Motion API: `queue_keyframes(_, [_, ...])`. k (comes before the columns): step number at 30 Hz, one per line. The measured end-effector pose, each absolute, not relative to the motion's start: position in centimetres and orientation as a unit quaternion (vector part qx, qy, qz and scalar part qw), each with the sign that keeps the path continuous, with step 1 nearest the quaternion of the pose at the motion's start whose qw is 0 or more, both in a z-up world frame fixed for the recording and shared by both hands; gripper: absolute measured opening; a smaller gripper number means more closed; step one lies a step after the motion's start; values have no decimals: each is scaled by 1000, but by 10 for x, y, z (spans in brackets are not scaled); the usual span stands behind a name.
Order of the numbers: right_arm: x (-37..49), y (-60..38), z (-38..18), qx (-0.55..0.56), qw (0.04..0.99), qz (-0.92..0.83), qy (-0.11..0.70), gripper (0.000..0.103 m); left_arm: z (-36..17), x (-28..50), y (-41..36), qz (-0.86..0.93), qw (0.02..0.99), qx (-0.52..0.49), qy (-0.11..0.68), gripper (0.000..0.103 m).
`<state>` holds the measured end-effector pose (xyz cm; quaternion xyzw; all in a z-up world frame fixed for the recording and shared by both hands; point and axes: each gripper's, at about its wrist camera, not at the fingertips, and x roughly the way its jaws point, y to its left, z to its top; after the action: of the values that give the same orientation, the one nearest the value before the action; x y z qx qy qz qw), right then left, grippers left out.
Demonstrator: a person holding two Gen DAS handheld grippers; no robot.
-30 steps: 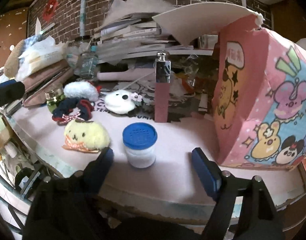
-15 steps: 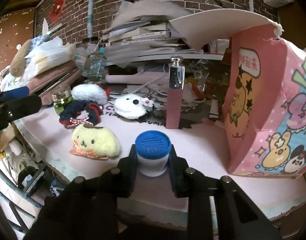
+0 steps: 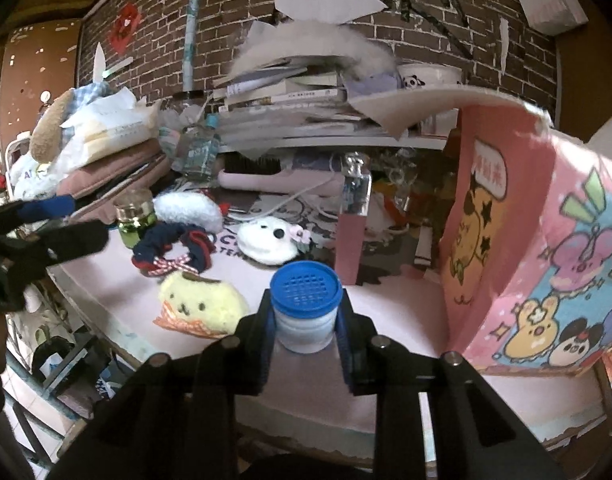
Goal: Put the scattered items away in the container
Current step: 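Close the right gripper on the blue-capped jar, then carry the jar into the white box and open the right gripper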
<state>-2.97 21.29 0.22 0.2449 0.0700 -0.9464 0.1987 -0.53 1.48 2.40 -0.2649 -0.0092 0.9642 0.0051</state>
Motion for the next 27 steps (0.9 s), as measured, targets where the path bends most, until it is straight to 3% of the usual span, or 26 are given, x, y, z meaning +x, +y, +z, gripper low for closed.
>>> queue_keyframes(14, [-1, 222, 112, 143, 294, -944, 38, 24, 24, -5, 10, 965, 7, -259, -26, 98])
queue_keyframes(21, [-20, 274, 160, 152, 198, -968, 15, 25, 22, -11, 17, 964, 15, -265, -23, 98])
queue_keyframes(27, [-57, 320, 160, 201, 99, -975, 8, 25, 19, -14, 24, 962, 20, -271, -19, 98])
